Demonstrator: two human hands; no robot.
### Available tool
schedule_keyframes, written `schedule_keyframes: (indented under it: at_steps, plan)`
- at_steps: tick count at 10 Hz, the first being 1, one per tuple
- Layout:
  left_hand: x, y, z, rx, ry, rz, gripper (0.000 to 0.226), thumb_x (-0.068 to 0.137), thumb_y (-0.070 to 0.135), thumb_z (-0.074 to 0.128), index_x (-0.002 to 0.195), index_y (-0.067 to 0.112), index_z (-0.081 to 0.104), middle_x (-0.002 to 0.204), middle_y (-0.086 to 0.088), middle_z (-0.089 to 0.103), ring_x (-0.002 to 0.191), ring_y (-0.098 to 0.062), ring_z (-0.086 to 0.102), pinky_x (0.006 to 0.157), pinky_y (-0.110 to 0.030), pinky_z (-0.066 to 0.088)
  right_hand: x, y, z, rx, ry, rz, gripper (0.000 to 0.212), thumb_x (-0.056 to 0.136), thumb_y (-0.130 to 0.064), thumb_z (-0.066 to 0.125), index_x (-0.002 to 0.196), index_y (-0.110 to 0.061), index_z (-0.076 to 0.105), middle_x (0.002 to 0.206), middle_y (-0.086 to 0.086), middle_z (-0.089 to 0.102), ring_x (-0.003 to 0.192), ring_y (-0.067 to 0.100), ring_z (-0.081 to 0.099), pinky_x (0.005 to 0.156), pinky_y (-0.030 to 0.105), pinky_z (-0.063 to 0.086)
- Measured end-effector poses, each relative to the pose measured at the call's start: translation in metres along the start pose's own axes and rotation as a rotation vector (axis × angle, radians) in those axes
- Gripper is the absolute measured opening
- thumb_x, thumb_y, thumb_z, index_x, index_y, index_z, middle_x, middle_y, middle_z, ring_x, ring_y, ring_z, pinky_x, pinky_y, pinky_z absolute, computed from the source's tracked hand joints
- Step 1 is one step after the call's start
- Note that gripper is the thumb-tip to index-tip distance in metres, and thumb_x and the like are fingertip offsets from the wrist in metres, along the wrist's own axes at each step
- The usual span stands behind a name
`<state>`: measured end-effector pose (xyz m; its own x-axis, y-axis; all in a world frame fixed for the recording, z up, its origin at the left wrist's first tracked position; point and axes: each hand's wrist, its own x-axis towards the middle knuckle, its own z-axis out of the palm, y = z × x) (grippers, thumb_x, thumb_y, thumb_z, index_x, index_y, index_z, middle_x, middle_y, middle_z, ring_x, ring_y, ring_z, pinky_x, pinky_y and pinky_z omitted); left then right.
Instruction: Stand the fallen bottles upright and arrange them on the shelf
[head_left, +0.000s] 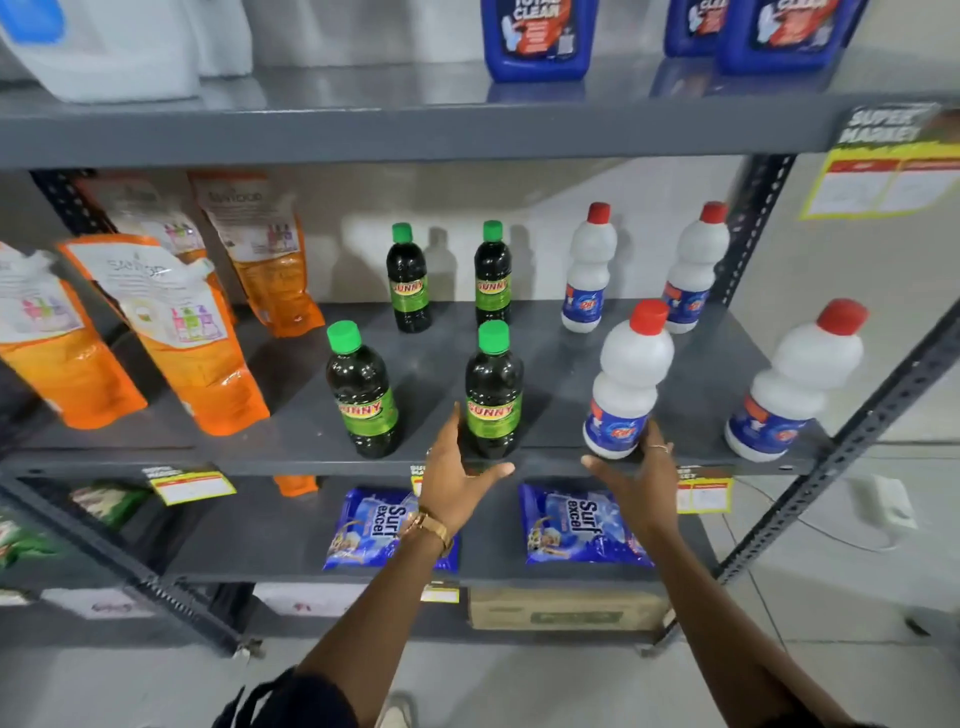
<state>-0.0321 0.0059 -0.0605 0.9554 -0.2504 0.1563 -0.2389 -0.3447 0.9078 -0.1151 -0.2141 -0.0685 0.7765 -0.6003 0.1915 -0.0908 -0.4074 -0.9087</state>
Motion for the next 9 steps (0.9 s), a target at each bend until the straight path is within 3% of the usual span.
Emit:
schedule_keyframes:
  at_steps: [1,3,4,5,6,7,8,9]
  plan:
    - [0.009,0.010,0.007,0.045,0.049,0.001,0.068,0.058,0.025,0.086,0.117,0.011,0.054,0.101,0.000,0.063,0.094,-0.017,0.057,0.074,-0.001,0.038,0.003,0.005,0.000,-0.007,0.036,-0.018,0.057,0.067,-0.025,0.084,0.116,-0.026,0.055,0.102,-0.013,0.064,0.094,0.014,0.063,0.102,0.060,0.039]
    - [0.008,0.005,0.013,0.082,0.128,-0.024,0.063,0.048,0.042,0.080,0.101,0.013,0.062,0.081,0.012,0.054,0.088,-0.022,0.054,0.073,-0.030,0.043,0.004,0.013,0.005,0.000,0.048,0.017,0.063,0.068,-0.026,0.084,0.123,-0.017,0.055,0.114,-0.002,0.067,0.116,0.028,0.058,0.110,0.049,0.037]
    - [0.010,0.005,0.015,0.073,0.173,-0.084,0.071,0.037,0.053,0.079,0.097,0.019,0.062,0.089,-0.002,0.062,0.089,-0.024,0.060,0.074,-0.033,0.050,0.005,0.018,0.005,-0.027,0.047,0.035,0.064,0.069,-0.027,0.083,0.125,-0.016,0.054,0.120,0.006,0.067,0.122,0.033,0.054,0.106,0.036,0.035]
    - [0.010,0.011,0.015,0.034,0.186,-0.137,0.072,0.032,0.049,0.083,0.096,0.025,0.060,0.095,-0.007,0.065,0.089,-0.022,0.061,0.077,-0.036,0.053,0.003,0.014,0.006,-0.029,0.047,0.047,0.065,0.069,-0.025,0.083,0.126,-0.016,0.054,0.123,0.007,0.066,0.122,0.032,0.054,0.107,0.036,0.034]
    - [0.010,0.014,0.015,0.028,0.179,-0.134,0.068,0.035,0.039,0.089,0.095,0.025,0.060,0.096,-0.007,0.066,0.090,-0.022,0.061,0.078,-0.037,0.053,0.001,0.008,0.003,-0.031,0.049,0.027,0.066,0.068,-0.025,0.084,0.126,-0.015,0.054,0.121,0.005,0.065,0.116,0.027,0.058,0.102,0.052,0.044]
    - [0.011,0.011,0.016,0.038,0.174,-0.128,0.066,0.035,0.039,0.088,0.092,0.029,0.058,0.096,-0.007,0.065,0.091,-0.023,0.061,0.078,-0.038,0.054,-0.003,-0.003,-0.007,0.055,0.000,0.078,0.087,0.063,-0.031,0.086,0.138,-0.014,0.043,0.134,0.002,0.056,0.121,0.020,0.054,0.104,0.042,0.043]
    - [0.012,0.014,0.015,0.063,0.132,-0.093,0.072,0.033,0.043,0.088,0.096,0.035,0.052,0.101,-0.007,0.064,0.100,-0.028,0.059,0.084,-0.041,0.052,-0.014,-0.019,-0.026,0.154,0.127,0.082,0.099,0.063,-0.049,0.079,0.144,-0.018,0.034,0.149,0.005,0.042,0.134,0.019,0.041,0.109,0.040,0.037]
    - [0.005,0.007,0.015,0.125,0.121,0.039,0.116,0.032,0.052,0.087,0.132,0.025,0.034,0.129,-0.012,0.052,0.124,-0.031,0.042,0.102,-0.046,0.038,-0.027,-0.053,-0.058,0.314,0.263,-0.120,0.053,0.078,-0.046,0.071,0.125,-0.030,0.054,0.129,-0.006,0.060,0.120,0.009,0.055,0.105,0.043,0.043]
